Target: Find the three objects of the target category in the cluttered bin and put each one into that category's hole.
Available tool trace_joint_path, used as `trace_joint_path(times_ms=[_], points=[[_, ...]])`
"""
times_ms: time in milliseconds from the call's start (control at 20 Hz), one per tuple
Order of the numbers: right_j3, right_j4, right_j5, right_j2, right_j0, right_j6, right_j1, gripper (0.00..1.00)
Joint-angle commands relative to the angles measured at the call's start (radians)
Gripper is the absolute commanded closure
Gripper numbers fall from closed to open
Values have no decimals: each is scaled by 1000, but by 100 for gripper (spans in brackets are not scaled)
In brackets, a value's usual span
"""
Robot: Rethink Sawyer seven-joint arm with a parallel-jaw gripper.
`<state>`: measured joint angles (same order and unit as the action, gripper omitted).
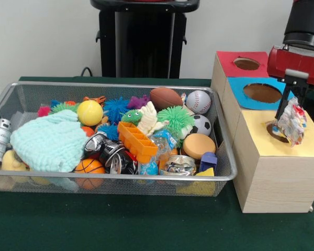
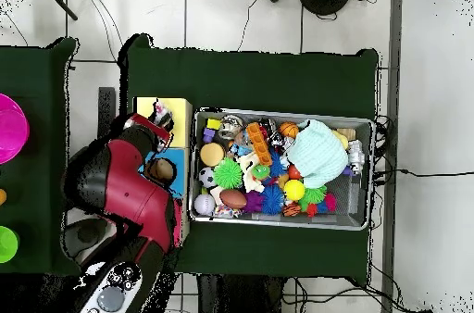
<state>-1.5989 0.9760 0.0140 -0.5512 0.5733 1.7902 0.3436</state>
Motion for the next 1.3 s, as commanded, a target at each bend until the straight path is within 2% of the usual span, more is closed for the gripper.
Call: trace_joint_path(times_ms=[50, 300, 700, 950, 1300], points=[[88, 57, -102, 43, -6, 278, -76, 100], [97, 74, -132, 17, 16, 296, -96, 100], [81, 71, -197, -10, 46, 329, -90, 100], [91, 25, -330, -50, 60, 373, -98, 100], [105, -10, -370, -33, 36, 380, -103, 100]])
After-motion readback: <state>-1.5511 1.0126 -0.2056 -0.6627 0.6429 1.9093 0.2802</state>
